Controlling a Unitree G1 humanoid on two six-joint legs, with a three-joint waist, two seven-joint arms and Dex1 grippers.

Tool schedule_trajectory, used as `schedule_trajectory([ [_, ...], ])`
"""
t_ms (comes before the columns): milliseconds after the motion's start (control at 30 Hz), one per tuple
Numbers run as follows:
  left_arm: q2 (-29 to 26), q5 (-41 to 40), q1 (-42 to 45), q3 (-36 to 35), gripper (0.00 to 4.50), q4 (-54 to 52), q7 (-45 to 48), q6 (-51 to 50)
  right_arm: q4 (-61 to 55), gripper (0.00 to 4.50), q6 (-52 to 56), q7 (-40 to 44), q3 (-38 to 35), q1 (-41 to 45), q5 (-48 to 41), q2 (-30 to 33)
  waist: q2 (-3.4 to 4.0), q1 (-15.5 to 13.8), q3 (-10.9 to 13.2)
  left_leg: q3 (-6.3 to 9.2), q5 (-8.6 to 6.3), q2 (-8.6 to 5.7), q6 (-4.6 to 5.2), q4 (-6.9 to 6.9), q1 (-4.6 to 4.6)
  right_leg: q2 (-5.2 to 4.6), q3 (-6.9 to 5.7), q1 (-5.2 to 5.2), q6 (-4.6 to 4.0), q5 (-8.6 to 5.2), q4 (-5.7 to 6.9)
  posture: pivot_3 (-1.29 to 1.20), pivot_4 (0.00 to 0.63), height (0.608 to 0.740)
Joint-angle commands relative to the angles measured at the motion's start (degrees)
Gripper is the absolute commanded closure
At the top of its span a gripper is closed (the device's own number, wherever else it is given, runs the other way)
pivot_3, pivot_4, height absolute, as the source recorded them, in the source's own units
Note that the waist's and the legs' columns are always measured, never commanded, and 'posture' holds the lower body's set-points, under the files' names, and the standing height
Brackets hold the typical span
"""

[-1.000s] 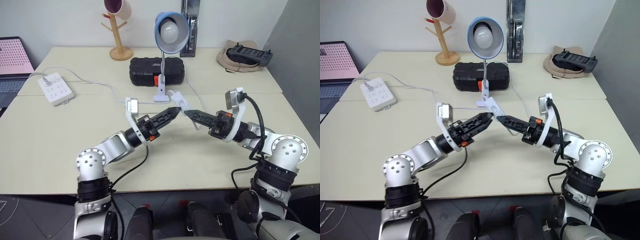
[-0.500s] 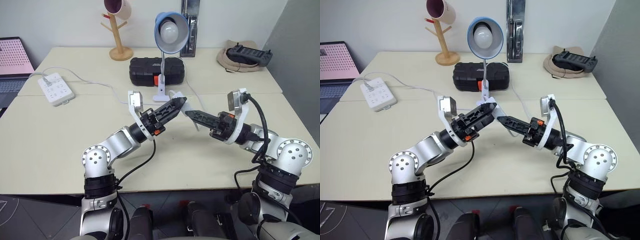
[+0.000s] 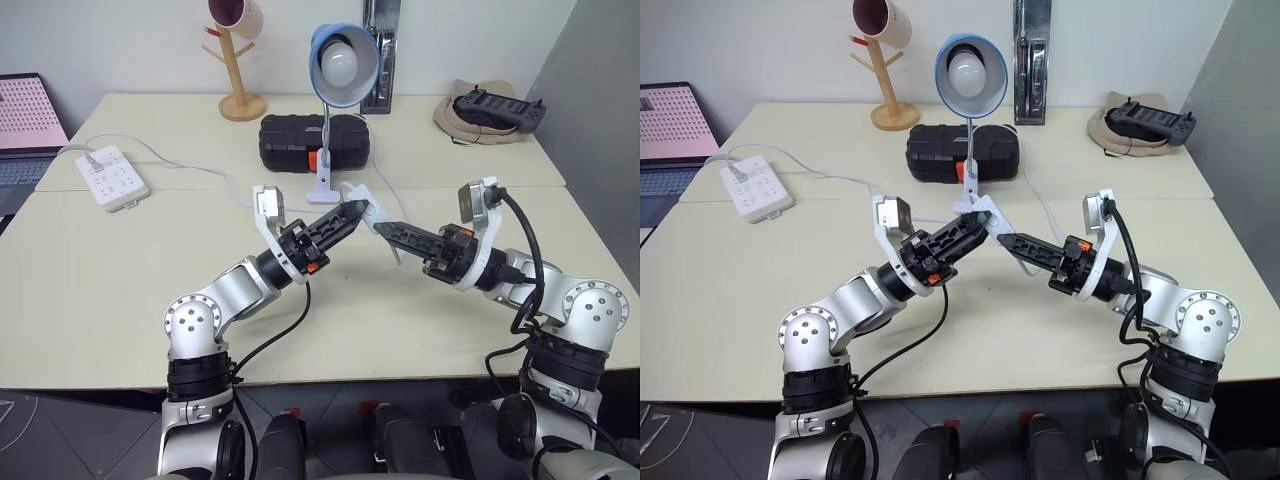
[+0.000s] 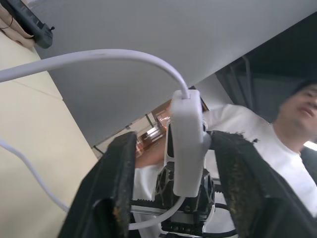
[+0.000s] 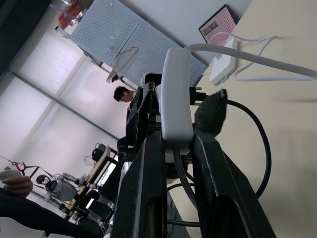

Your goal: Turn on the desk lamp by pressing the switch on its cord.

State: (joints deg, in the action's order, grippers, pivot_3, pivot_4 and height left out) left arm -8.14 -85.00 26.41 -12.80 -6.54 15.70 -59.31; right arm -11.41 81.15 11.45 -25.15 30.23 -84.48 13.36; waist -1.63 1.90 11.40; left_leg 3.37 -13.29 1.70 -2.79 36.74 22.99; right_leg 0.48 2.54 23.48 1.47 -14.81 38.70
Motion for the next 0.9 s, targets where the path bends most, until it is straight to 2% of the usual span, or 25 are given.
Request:
schedule_trajectory([
  [33, -0.27, -0.93, 0.64, 0.45, 3.03, -1.55, 0.04, 0.98, -1.37, 4.16, -3.84, -0.73, 1.95, -0.25, -5.26, 1.65, 0.00, 0.03, 0.00, 0.00, 0.00, 0.00, 0.00, -0.01, 0.00, 0.00, 0.01, 0.00, 0.00, 0.00, -0.01, 0.00, 0.150, 0.740],
  [200, -0.48, -1.27, 1.34, 0.52, 3.91, -1.06, -0.26, 1.51, -1.60, 4.16, -6.98, -1.72, 4.52, -1.13, -8.00, 3.68, 0.00, 0.00, 0.00, 0.00, 0.00, 0.00, 0.00, -0.07, 0.00, 0.00, -0.01, 0.01, 0.00, 0.00, -0.08, 0.00, 0.150, 0.740],
  [433, -0.55, -2.20, 1.64, 0.88, 4.02, -1.21, -0.98, 1.98, -2.09, 4.16, -11.15, -2.58, 7.79, -2.46, -11.36, 6.58, -0.01, -0.03, 0.00, 0.00, 0.00, 0.00, 0.00, -0.09, 0.05, 0.00, 0.00, 0.01, 0.02, 0.00, -0.17, 0.00, 0.150, 0.740],
  [567, -1.11, 0.35, 1.80, 1.53, 4.02, -1.65, -2.15, 3.11, -2.52, 4.16, -13.04, -2.74, 9.23, -3.10, -11.94, 7.98, -0.01, -0.04, 0.01, 0.00, 0.00, 0.00, 0.00, -0.11, 0.05, 0.00, -0.01, 0.01, 0.02, 0.00, -0.19, 0.00, 0.150, 0.740],
  [633, -1.54, -0.75, 1.63, 0.94, 3.32, -1.61, -1.83, 3.31, -2.54, 4.16, -13.84, -2.62, 9.88, -3.26, -11.98, 8.56, -0.01, -0.01, 0.01, 0.00, -0.01, 0.00, 0.00, -0.11, 0.05, 0.00, -0.01, 0.01, 0.02, 0.00, -0.21, 0.00, 0.150, 0.740],
  [833, -3.16, -3.29, 1.66, -0.04, 2.35, -1.50, -2.04, 2.37, -1.94, 4.16, -15.60, -1.95, 11.55, -2.99, -11.99, 9.94, -0.02, -0.05, 0.01, -0.01, -0.01, 0.00, 0.00, -0.22, 0.05, 0.00, 0.00, 0.03, 0.02, 0.00, -0.28, 0.00, 0.150, 0.740],
  [900, -5.49, -4.20, 0.92, -1.06, 1.93, -2.04, -2.46, 1.64, -1.25, 4.16, -15.93, -1.26, 12.15, -2.39, -11.28, 10.46, -0.02, -0.01, 0.01, -0.01, -0.01, 0.01, 0.00, -0.28, 0.05, 0.00, 0.00, 0.03, 0.03, 0.00, -0.37, 0.00, 0.150, 0.740],
])
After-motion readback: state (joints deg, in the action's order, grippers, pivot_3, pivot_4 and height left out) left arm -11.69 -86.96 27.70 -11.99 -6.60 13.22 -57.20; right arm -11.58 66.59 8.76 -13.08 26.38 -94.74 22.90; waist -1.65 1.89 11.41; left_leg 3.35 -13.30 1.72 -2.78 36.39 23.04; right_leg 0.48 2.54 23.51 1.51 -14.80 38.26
